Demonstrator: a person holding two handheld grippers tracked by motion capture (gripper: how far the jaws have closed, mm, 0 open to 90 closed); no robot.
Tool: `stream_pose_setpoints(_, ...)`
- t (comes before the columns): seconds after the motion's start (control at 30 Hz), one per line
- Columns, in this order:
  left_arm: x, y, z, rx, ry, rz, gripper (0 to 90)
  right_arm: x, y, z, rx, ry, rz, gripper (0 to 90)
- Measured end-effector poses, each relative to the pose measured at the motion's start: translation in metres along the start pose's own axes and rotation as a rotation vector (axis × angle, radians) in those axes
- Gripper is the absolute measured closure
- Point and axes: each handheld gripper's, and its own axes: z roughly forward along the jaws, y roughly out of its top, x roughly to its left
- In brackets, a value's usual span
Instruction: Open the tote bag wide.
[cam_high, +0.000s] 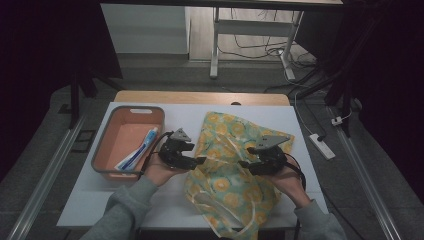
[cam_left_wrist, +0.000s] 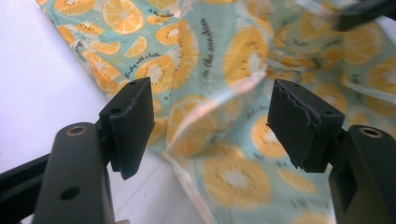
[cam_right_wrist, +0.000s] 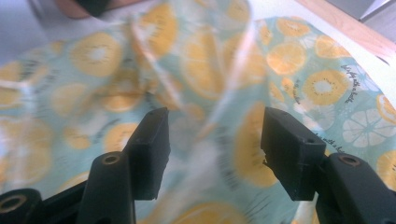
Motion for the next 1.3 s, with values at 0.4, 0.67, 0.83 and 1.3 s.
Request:
stream_pose_setpoints(0.4, 0.013, -0.024, -0.062, -0.009, 0.057, -0.021, 29.7, -0.004, -0.009, -0.001, -0.001, 0.027, 0.023, 37.1)
stream_pose_setpoints(0.67, 0.044, -0.045, -0.09, -0.015, 0.161, -0.101, 29.7, -0.01, -0.009, 0.025, 0.055, 0.055, 0.037, 36.2)
stream_pose_setpoints(0.83, 0.07, -0.057, -0.102, -0.013, 0.197, -0.179, 29.8, -0.014, -0.014, 0.041, 0.11, 0.045, 0.044, 35.9)
stream_pose_setpoints(1.3, 0.096, -0.062, -0.091, 0.038, 0.223, -0.243, 30.4, -0.02, -0.024, 0.07, 0.191, 0.072, 0.039, 86.4)
